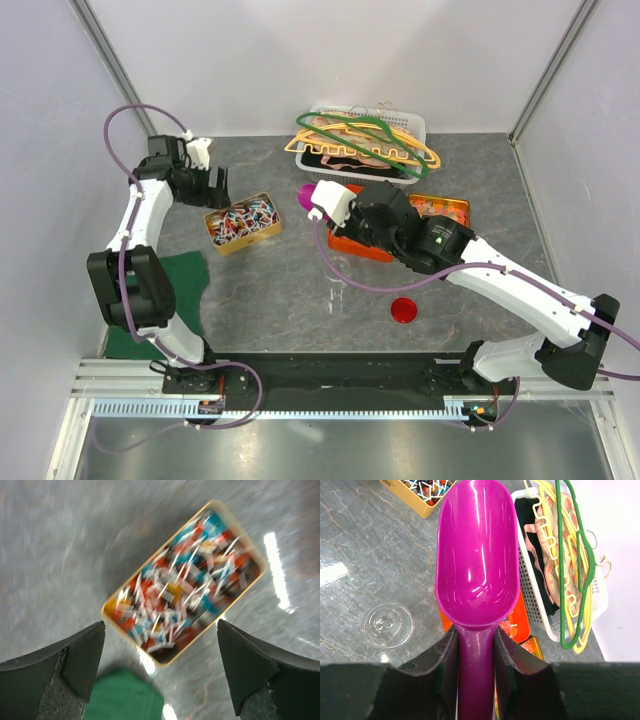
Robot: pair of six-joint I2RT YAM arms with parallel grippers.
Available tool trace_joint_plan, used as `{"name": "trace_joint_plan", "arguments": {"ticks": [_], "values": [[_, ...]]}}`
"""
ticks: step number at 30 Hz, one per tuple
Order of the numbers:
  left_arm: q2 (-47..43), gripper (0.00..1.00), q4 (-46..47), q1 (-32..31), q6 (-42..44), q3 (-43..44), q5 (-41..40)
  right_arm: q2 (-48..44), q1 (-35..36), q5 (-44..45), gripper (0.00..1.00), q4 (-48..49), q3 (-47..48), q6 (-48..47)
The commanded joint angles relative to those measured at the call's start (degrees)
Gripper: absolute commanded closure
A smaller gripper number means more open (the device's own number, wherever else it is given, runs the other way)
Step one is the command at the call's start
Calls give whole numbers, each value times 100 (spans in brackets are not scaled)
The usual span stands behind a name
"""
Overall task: Pack the candies
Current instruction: Pick up the storage box at the center of the board.
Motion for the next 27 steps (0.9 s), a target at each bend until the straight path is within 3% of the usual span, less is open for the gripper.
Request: {"name": "trace_joint_plan", "arguments": {"ticks": [1,10,21,24,25,27], "values": [[-133,2,-345,171,-43,-363,-563,-150,-40,134,100,200,41,-21],[174,11,-20,558,-201,-1006,-941,-194,-40,81,100,183,-11,5],[851,25,59,769,-623,-804,-783,-220,-58,46,100,209,-73,14],[1000,38,59,769,-641,-725,-792,-194,-58,29,100,209,-38,14],[1035,48,86,769,-632,-707,-801,-194,-49,37,100,209,-38,23],[1062,60,112,769,-650,-637,-810,-159,-49,20,100,209,-20,23]]}}
